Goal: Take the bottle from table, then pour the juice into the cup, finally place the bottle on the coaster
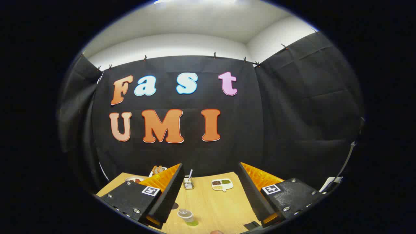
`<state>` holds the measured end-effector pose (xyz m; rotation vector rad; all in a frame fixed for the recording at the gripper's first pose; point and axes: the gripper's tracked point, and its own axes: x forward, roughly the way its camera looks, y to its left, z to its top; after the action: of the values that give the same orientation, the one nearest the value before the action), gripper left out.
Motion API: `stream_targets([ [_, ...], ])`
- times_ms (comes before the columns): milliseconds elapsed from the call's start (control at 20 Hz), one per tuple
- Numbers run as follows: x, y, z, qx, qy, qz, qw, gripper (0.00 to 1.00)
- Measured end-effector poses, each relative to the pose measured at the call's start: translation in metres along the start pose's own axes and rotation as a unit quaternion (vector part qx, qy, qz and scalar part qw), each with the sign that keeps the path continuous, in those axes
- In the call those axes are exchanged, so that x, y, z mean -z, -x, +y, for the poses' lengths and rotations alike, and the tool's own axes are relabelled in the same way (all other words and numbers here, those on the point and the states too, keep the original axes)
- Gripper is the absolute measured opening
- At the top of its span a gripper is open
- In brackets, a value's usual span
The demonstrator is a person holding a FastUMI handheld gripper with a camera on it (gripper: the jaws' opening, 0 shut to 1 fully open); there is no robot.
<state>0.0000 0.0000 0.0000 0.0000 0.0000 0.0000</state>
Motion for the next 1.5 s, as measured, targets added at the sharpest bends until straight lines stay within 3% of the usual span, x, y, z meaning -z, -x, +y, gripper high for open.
stream_targets([
  [850, 0.002, 0.002, 0.032, -0.041, 0.025, -0.002, 0.999, 0.98],
  [1250, 0.065, -0.015, 0.051, -0.067, 0.016, 0.056, 0.996, 0.99],
  [1500, 0.134, -0.025, 0.062, -0.081, -0.002, 0.096, 0.992, 0.99],
])
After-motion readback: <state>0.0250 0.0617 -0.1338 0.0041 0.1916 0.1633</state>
